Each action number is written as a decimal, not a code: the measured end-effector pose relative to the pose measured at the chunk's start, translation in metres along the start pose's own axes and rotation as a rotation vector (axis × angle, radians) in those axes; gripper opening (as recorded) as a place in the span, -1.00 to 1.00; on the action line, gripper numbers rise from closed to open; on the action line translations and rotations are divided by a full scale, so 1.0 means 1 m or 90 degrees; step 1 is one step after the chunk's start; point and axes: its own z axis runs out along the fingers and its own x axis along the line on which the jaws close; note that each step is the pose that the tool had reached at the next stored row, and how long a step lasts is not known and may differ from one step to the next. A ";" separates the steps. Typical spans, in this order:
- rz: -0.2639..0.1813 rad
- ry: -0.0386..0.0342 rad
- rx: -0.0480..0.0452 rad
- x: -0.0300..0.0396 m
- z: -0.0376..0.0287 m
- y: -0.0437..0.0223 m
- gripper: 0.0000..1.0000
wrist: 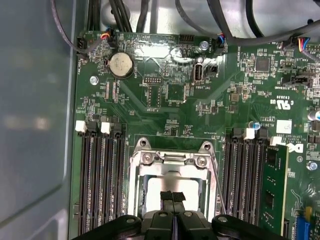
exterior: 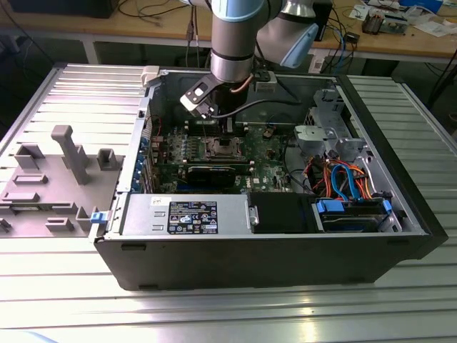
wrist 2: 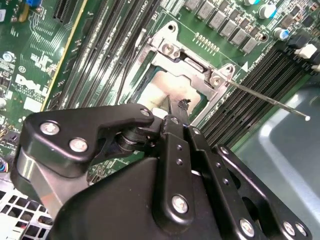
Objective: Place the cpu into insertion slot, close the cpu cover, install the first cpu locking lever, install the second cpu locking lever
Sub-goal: 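Install the first cpu locking lever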
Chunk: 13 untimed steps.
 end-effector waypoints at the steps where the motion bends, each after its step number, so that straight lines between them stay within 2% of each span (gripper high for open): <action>1: 0.000 0.0000 0.0000 -0.0001 0.0000 0.0016 -0.79; 9: 0.000 0.0000 0.0000 -0.0002 -0.0001 0.0036 -0.79; 13: 0.000 0.0000 0.0000 -0.0002 -0.0023 0.0036 -0.79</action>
